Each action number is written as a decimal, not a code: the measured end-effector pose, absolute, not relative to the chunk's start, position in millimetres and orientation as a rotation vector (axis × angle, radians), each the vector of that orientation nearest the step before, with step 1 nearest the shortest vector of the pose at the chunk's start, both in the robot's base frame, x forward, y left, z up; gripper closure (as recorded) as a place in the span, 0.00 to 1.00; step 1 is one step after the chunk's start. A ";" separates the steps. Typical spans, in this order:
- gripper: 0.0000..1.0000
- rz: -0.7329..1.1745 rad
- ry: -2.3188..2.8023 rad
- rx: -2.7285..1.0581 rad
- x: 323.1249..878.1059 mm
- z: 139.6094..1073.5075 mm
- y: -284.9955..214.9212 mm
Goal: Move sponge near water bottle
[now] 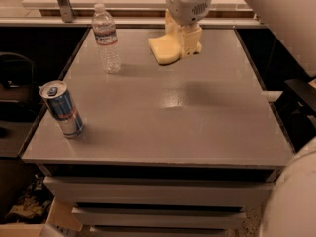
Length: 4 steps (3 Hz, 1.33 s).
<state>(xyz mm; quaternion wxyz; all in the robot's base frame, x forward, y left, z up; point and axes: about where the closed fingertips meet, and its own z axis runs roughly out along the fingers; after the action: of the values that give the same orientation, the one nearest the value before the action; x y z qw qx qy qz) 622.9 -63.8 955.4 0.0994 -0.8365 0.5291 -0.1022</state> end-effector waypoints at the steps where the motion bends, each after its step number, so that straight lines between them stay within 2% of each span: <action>1: 1.00 -0.263 1.484 -2.532 646.1 940.1 -28.1; 3: 1.00 -0.130 1.453 -2.557 664.6 903.5 18.0; 4: 0.83 -0.095 1.428 -2.589 661.4 890.4 36.2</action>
Offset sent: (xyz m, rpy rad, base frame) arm 0.0442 0.0781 -0.0691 0.0404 0.1871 0.0867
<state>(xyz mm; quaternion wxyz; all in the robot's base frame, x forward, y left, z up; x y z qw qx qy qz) 661.4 36.2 890.4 0.0914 -0.8716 0.4806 -0.0320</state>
